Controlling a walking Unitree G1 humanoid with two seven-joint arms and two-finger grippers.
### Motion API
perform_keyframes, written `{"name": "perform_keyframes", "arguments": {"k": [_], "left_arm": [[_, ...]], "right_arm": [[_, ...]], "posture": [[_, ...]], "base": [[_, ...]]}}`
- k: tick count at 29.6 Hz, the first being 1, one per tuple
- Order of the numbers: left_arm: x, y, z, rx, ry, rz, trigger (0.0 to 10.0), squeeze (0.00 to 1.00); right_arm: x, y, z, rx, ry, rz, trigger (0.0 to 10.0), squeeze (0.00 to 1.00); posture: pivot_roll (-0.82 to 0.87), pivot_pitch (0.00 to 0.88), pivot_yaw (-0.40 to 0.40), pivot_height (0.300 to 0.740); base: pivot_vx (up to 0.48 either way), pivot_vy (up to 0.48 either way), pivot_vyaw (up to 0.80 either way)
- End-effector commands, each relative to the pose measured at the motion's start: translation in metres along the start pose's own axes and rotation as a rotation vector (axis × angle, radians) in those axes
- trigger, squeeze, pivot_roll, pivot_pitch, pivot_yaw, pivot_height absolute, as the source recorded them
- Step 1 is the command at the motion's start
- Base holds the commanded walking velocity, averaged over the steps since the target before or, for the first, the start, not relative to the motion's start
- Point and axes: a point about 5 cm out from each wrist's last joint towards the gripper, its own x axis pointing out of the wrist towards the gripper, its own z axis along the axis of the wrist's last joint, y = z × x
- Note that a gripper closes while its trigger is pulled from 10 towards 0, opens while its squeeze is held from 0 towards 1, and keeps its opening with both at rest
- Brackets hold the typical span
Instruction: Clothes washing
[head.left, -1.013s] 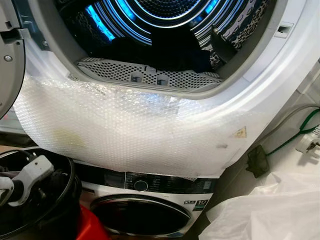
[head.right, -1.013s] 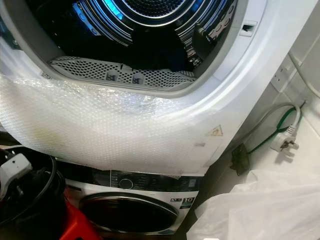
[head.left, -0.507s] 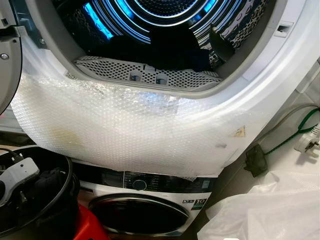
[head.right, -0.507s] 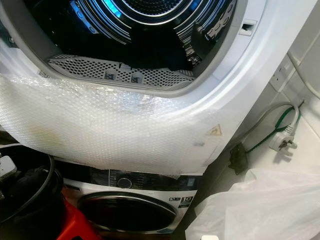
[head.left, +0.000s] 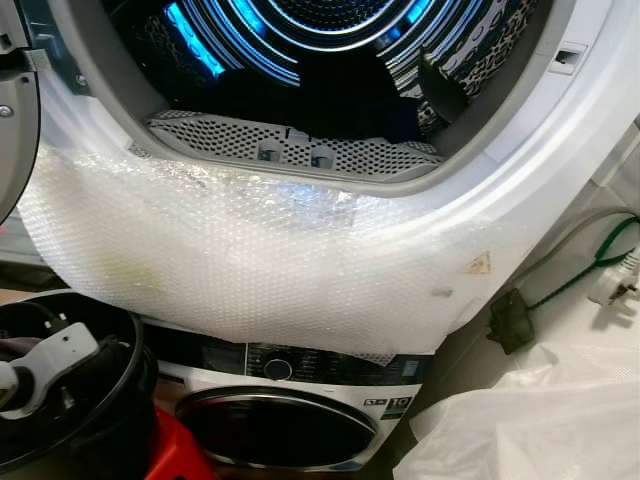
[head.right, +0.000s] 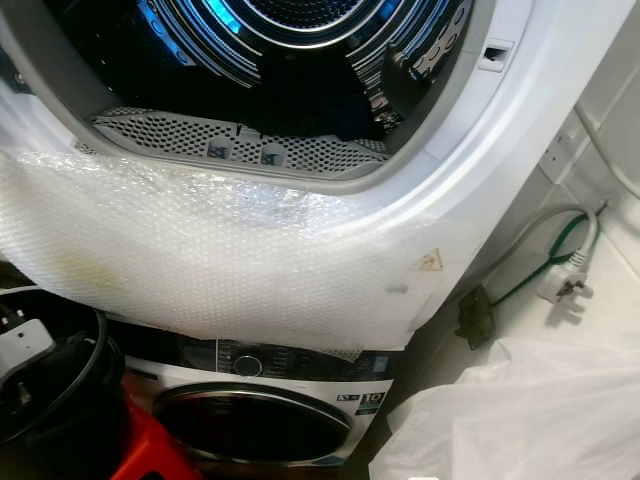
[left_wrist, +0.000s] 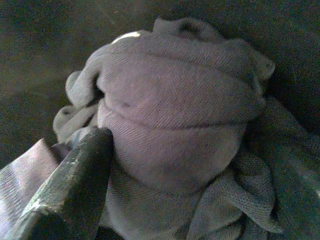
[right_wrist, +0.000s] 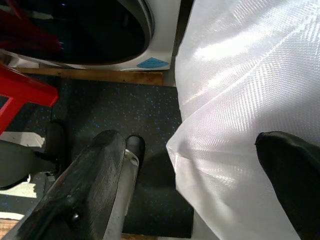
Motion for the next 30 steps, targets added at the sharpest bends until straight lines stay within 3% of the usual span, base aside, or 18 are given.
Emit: {"name": "perform_keyframes", "arguments": {"k": [1,3,4,6,13,14,15,16,30], "left_arm": [[0.009,-0.004,0.0,0.03,0.027,0.037,10.0,0.0],[0.009,-0.004,0.0,0.03,0.027,0.037,10.0,0.0],[0.009,-0.001,0.001,0.04,0.034,0.104,10.0,0.0],[0.013,-0.003,-0.002,0.028,0.043,0.131,10.0,0.0],[0.015,-0.008,-0.009,0.0,0.062,0.149,10.0,0.0],[0.016,-0.009,-0.01,-0.008,0.061,0.155,7.9,0.0],[0.016,-0.009,-0.01,-0.008,0.061,0.155,7.9,0.0],[0.016,-0.009,-0.01,-0.012,0.058,0.156,0.0,0.0],[0.017,-0.011,-0.014,-0.023,0.064,0.184,0.0,0.0]], "right_arm": [[-0.003,-0.009,-0.005,-0.01,0.005,-0.014,10.0,0.0],[-0.003,-0.009,-0.005,-0.01,0.005,-0.014,10.0,0.0],[-0.004,-0.012,-0.006,-0.015,0.006,-0.017,10.0,0.0],[-0.004,-0.014,-0.005,-0.021,0.005,-0.017,10.0,0.0],[-0.004,-0.015,-0.003,-0.026,-0.003,-0.014,10.0,0.0],[-0.004,-0.015,-0.002,-0.028,-0.004,-0.013,10.0,0.0],[-0.004,-0.015,-0.002,-0.028,-0.004,-0.013,10.0,0.0],[-0.004,-0.015,-0.002,-0.03,-0.005,-0.012,10.0,0.0],[-0.002,-0.008,-0.001,-0.032,-0.005,0.003,10.0,0.0]], "posture": [[-0.03,0.118,-0.153,0.74],[-0.03,0.118,-0.153,0.74],[-0.03,0.125,-0.156,0.74],[-0.04,0.131,-0.159,0.74],[-0.05,0.129,-0.164,0.74],[-0.05,0.129,-0.164,0.74],[-0.05,0.129,-0.164,0.74],[-0.05,0.129,-0.164,0.74],[-0.03,0.096,-0.146,0.74]], "base": [[0.0,0.0,0.0],[0.0,0.0,0.0],[0.0,0.0,0.0],[0.0,0.0,0.0],[0.0,0.0,0.0],[0.0,0.0,0.0],[0.0,0.0,0.0],[0.0,0.0,0.0],[0.0,0.0,0.0]]}}
